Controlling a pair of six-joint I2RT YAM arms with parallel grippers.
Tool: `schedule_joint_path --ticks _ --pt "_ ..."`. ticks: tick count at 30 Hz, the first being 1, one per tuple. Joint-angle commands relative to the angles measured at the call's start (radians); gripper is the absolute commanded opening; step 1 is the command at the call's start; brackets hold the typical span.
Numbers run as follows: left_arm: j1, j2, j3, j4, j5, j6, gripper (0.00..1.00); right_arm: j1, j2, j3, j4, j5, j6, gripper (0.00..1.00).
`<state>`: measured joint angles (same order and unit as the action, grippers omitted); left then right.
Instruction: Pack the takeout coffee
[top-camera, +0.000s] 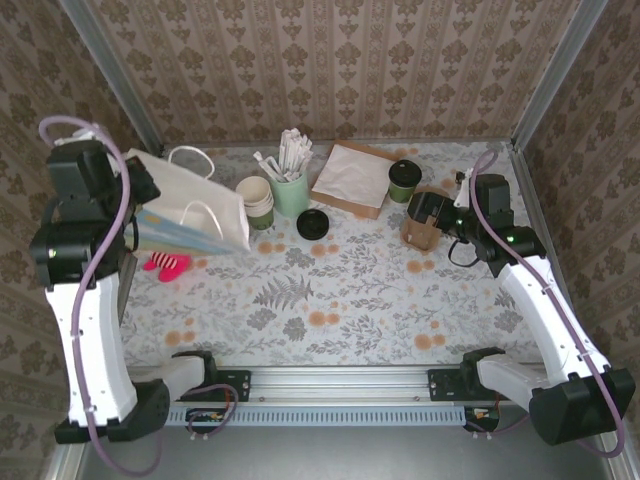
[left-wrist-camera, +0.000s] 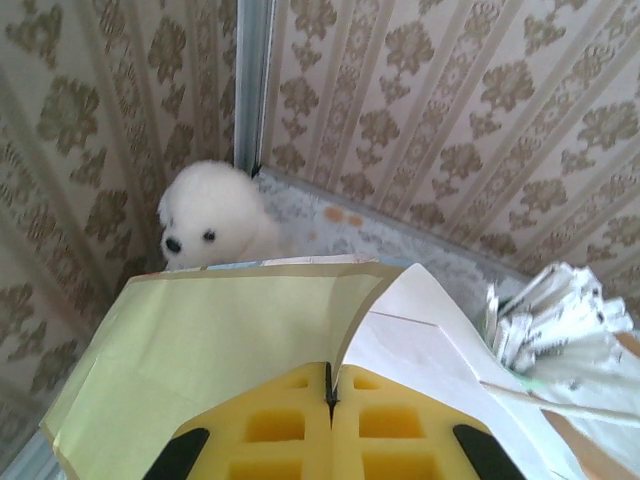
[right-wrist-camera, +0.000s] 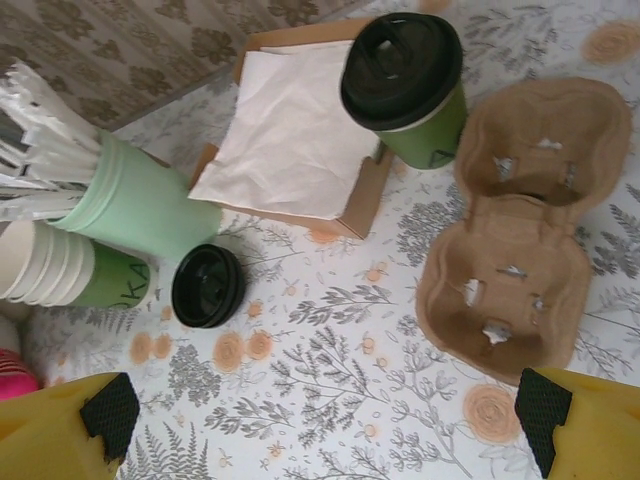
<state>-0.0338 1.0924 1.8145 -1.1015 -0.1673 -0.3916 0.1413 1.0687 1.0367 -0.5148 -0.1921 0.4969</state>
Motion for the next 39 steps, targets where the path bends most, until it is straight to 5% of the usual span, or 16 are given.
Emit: schedule_joint_path --ticks 1,4,9,13,23,34,39 --pt "-0.013 -0.034 -0.078 -0.116 0.090 -0.065 0.00 0.014 0.008 0.002 0.055 -0.074 -0.027 1.00" --pt "-0.057 -0.052 -0.172 -0.098 0.205 -0.138 0.00 0.028 0.009 -0.006 0.082 -0.106 -0.035 1.00" --pt "-0.229 -0.062 -0.263 -0.029 0.229 -0.261 0.00 0.061 0.007 -0.012 0.114 -0.197 -0.053 1.00" --pt "-0.317 0.005 -0.217 -0.055 0.295 -0.243 0.00 0.146 -0.003 -0.018 0.148 -0.272 -0.152 1.00" --pt "-0.327 0.116 -0.280 0.050 0.522 -0.105 0.00 0.369 0.120 0.146 0.065 -0.272 -0.374 0.97" --pt "-0.359 0.248 -0.338 0.217 0.682 -0.001 0.00 0.429 0.247 0.293 -0.109 -0.237 -0.482 0.96" --pt "-0.381 0.303 -0.308 0.245 0.716 0.012 0.00 0.461 0.281 0.335 -0.150 -0.153 -0.485 0.89"
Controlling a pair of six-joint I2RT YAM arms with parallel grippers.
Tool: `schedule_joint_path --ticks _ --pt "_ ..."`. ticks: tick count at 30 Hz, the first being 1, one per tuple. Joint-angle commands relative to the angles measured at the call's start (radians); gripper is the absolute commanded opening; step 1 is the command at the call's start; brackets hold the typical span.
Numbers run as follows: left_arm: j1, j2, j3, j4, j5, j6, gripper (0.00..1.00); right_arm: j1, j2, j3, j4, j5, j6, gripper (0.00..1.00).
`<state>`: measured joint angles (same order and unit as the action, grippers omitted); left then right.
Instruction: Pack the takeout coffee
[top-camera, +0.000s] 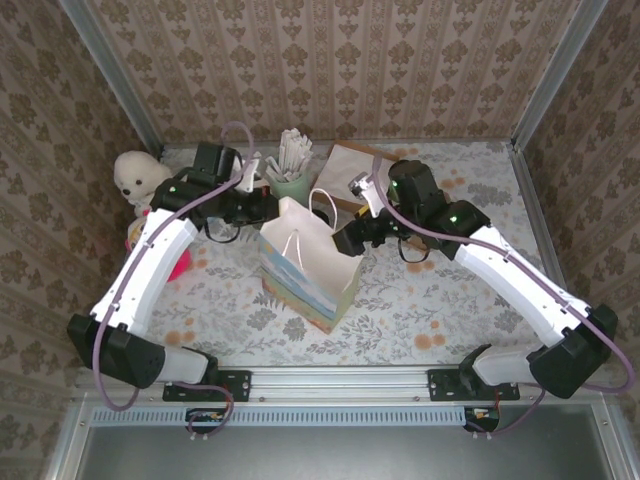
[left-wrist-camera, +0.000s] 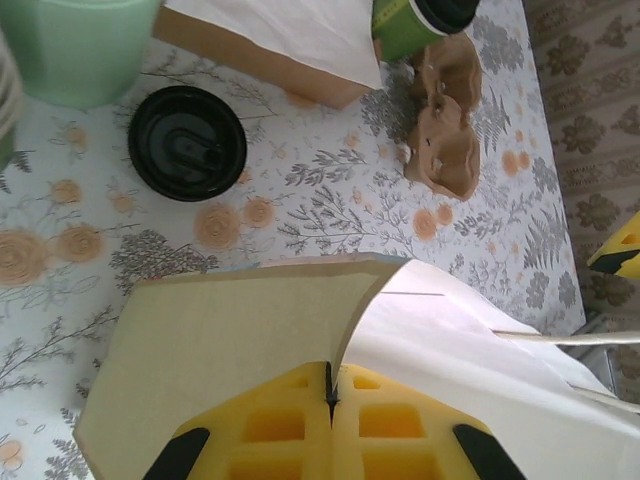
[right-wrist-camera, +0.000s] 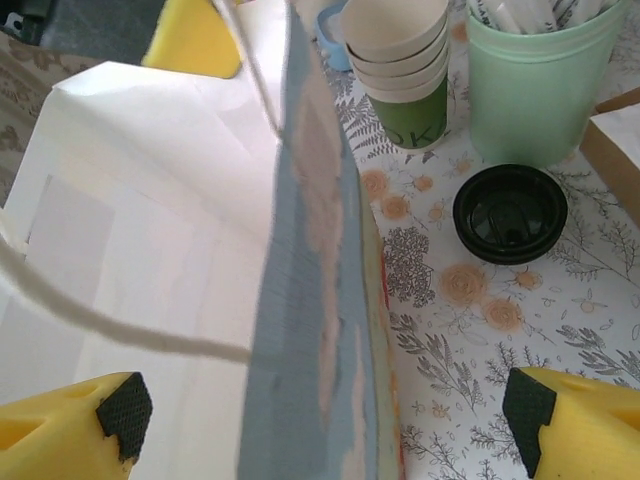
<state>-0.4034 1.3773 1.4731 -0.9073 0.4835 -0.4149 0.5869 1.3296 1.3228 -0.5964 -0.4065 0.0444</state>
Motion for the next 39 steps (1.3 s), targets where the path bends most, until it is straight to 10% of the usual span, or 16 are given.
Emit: schedule_joint_path --ticks 1,12,22,30,39 --pt "-0.015 0.031 0.042 0.053 0.067 0.034 0.00 0.020 0.022 0.055 -0.076 0.063 -0.031 0.86" --pt "-0.030 0.141 0.107 0.139 0.098 0.010 0.04 0.050 -0.044 0.034 -0.085 0.314 0.066 0.34" --pt "-0.046 0.168 0.172 0.134 0.131 0.054 0.26 0.056 -0.105 -0.028 -0.062 0.274 0.141 0.31" --pt "-0.073 0.054 0.203 0.033 -0.151 0.020 0.86 0.118 -0.084 -0.032 -0.014 0.388 0.254 0.33" --pt "-0.117 -0.151 0.135 -0.047 -0.331 -0.026 0.95 0.128 -0.033 0.079 -0.125 0.438 0.255 0.53"
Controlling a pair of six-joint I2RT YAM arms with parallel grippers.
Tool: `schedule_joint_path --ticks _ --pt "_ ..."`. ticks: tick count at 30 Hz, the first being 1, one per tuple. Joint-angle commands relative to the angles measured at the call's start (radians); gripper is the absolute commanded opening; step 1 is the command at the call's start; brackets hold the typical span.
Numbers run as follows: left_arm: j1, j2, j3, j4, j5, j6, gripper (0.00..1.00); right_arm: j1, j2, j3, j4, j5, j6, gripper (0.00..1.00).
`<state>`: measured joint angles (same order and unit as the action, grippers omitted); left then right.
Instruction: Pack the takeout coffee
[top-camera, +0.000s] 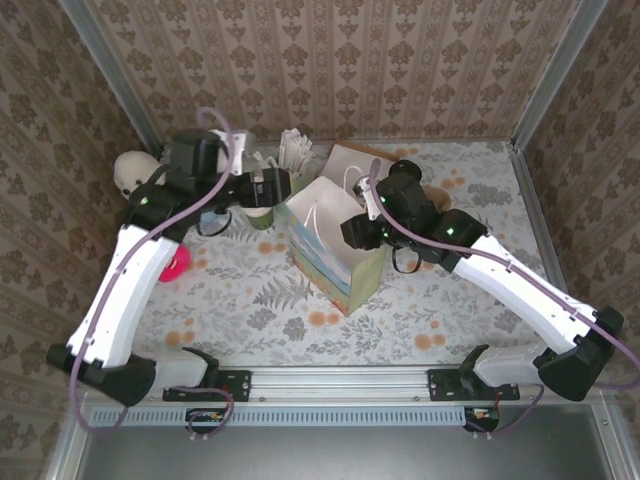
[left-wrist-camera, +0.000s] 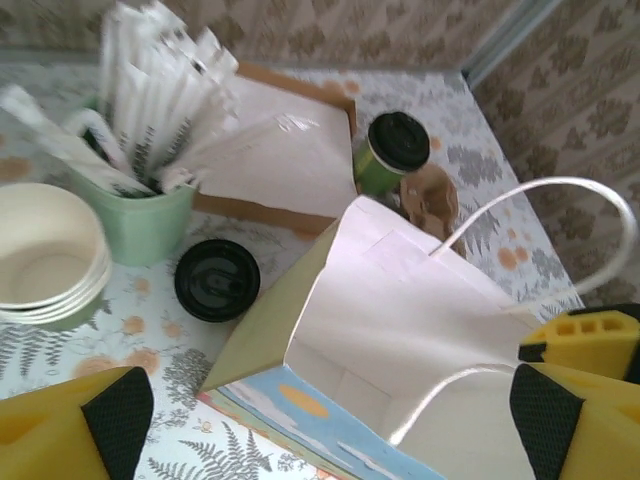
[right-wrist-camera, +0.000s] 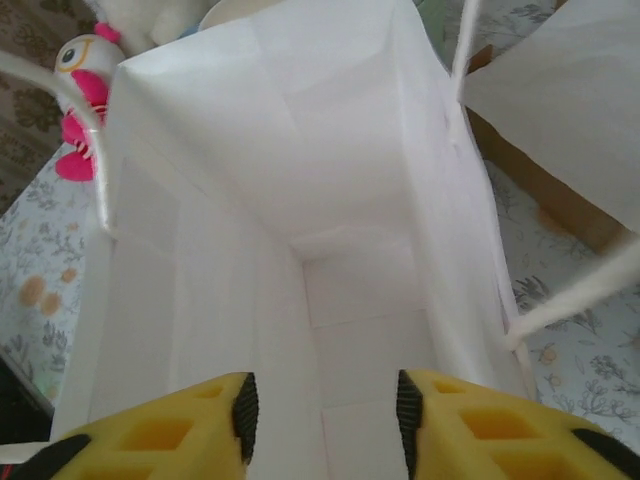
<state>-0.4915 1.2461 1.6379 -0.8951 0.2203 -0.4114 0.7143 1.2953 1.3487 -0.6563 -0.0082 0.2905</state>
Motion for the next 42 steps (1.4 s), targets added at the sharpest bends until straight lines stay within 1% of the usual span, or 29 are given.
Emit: schedule_joint_path --ticks 1,3,5,7,9,10,11,12,14,16,17,18,19,20,22,25,28,30,31,32,33,36,38,40,42 --pt "-0.051 -0.022 -0.026 -0.076 -0.072 -0.042 0.95 -0.004 -0.003 0.073 -0.096 0.042 -0.007 0.57" --pt "-0.108 -0.028 -0.030 -0.081 -0.082 -0.065 0.95 -0.018 -0.025 0.105 -0.149 0.052 -0.028 0.64" --pt "-0.166 -0.029 -0.035 -0.058 -0.069 -0.084 0.95 -0.030 -0.063 0.125 -0.185 0.026 -0.061 0.71" --pt "-0.206 -0.018 -0.032 -0.043 -0.040 -0.084 0.95 -0.040 -0.103 0.133 -0.196 0.021 -0.076 0.78" --pt "-0.232 -0.002 -0.032 -0.057 -0.068 -0.094 0.95 -0.077 -0.140 0.142 -0.200 0.005 -0.067 0.84" --pt "-0.238 0.006 -0.036 -0.070 -0.100 -0.103 0.95 -0.105 -0.156 0.146 -0.201 -0.001 -0.057 0.89" --pt "-0.239 0.014 -0.043 -0.076 -0.120 -0.108 0.94 -0.147 -0.171 0.143 -0.198 0.006 -0.033 0.98" --pt "-0.238 0.021 -0.044 -0.079 -0.126 -0.106 0.94 -0.191 -0.183 0.132 -0.194 0.017 -0.002 1.00" --pt "-0.238 0.027 -0.045 -0.071 -0.151 -0.081 0.94 -0.287 -0.208 0.094 -0.187 0.051 0.075 1.00" --pt "-0.216 0.011 -0.070 -0.029 -0.186 -0.026 1.00 -0.377 -0.232 0.023 -0.154 0.026 0.155 1.00" --pt "-0.173 0.000 -0.094 0.004 -0.157 0.006 1.00 -0.419 -0.242 -0.016 -0.132 -0.004 0.188 1.00" --pt "-0.118 -0.003 -0.107 0.025 -0.088 0.032 1.00 -0.450 -0.247 -0.049 -0.111 -0.027 0.220 1.00" --pt "-0.046 0.004 -0.111 0.047 0.033 0.067 1.00 -0.480 -0.248 -0.080 -0.094 -0.042 0.260 1.00" --pt "0.007 0.017 -0.108 0.067 0.116 0.102 1.00 -0.505 -0.247 -0.106 -0.080 -0.042 0.301 1.00" --pt "0.064 0.053 -0.092 0.083 0.177 0.199 1.00 -0.544 -0.238 -0.163 -0.048 -0.013 0.391 1.00" --pt "0.086 0.157 -0.015 0.046 0.179 0.326 1.00 -0.600 -0.199 -0.242 0.017 -0.022 0.603 1.00" --pt "0.086 0.256 0.060 0.025 0.189 0.389 1.00 -0.602 -0.146 -0.295 0.112 -0.039 0.760 1.00" --pt "0.085 0.296 0.097 0.012 0.199 0.395 0.99 -0.602 -0.099 -0.312 0.178 -0.046 0.804 1.00" --pt "0.085 0.305 0.102 0.015 0.209 0.392 0.99 -0.603 -0.066 -0.309 0.199 -0.052 0.801 1.00" --pt "0.084 0.303 0.098 0.022 0.222 0.387 0.99 -0.601 -0.039 -0.305 0.221 -0.075 0.776 1.00" --pt "0.080 0.296 0.087 0.029 0.232 0.377 1.00 -0.602 0.011 -0.288 0.246 -0.112 0.695 1.00" --pt "0.080 0.236 0.001 0.094 0.241 0.292 1.00 -0.602 0.148 -0.213 0.173 -0.110 0.470 1.00" --pt "0.079 0.204 -0.061 0.152 0.274 0.227 1.00 -0.608 0.207 -0.198 0.189 -0.154 0.298 1.00" --pt "0.068 0.200 -0.079 0.168 0.300 0.194 0.98 -0.609 0.263 -0.147 0.163 -0.204 0.017 1.00" --pt "0.051 0.211 -0.075 0.169 0.288 0.191 0.97 -0.617 0.305 -0.103 0.124 -0.198 -0.265 1.00"
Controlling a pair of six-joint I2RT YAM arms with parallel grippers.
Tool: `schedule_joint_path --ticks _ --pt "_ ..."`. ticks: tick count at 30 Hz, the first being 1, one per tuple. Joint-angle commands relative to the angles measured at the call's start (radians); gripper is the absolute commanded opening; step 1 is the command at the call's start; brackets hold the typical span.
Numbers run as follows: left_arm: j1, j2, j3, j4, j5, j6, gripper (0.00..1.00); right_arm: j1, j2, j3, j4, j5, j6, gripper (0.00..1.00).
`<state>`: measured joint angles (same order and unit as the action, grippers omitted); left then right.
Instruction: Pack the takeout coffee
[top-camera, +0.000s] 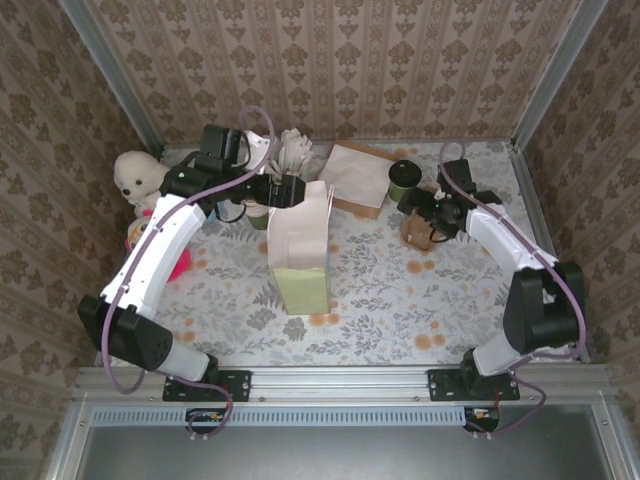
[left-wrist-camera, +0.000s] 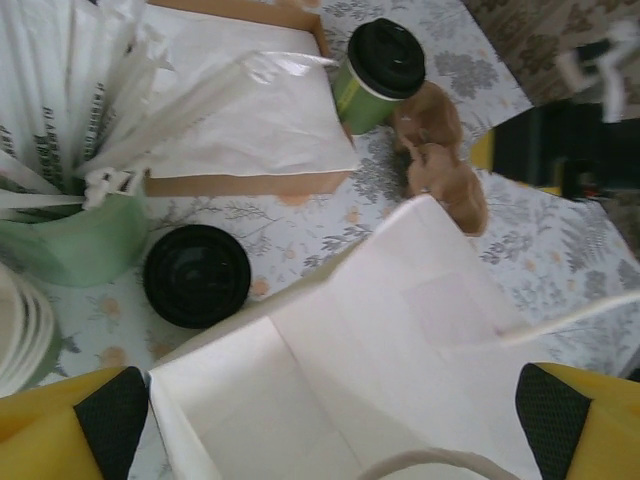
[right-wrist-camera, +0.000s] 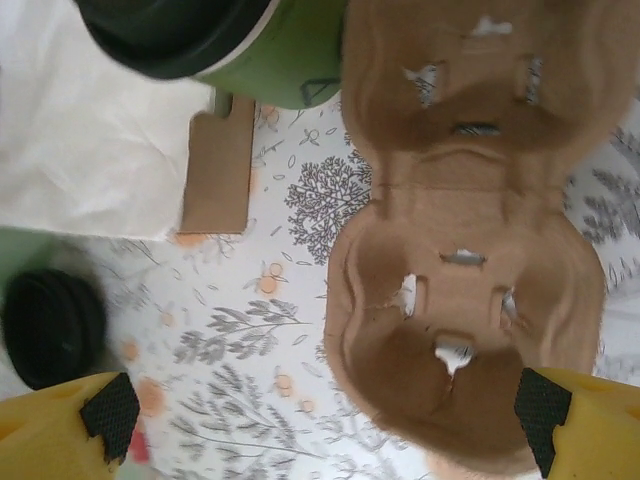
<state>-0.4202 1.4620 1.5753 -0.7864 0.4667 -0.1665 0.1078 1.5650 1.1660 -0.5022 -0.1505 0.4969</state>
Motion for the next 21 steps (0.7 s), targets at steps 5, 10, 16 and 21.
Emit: schedule_joint_path --ticks 5,10,16,21 --pt "-0.027 0.050 0.017 0.086 0.061 -0.083 0.97 -0.079 0.166 0.179 -0.202 -0.163 -1.022 0.94" --pt "-0.068 0.123 0.068 0.089 0.107 -0.059 0.98 -0.094 0.361 0.373 -0.362 -0.086 -1.246 0.90" --pt "-0.118 0.222 0.167 0.086 0.162 -0.005 0.99 -0.091 0.485 0.453 -0.392 0.000 -1.402 0.88" --pt "-0.124 0.354 0.318 0.057 0.233 -0.008 0.99 -0.084 0.502 0.395 -0.329 0.020 -1.455 0.85"
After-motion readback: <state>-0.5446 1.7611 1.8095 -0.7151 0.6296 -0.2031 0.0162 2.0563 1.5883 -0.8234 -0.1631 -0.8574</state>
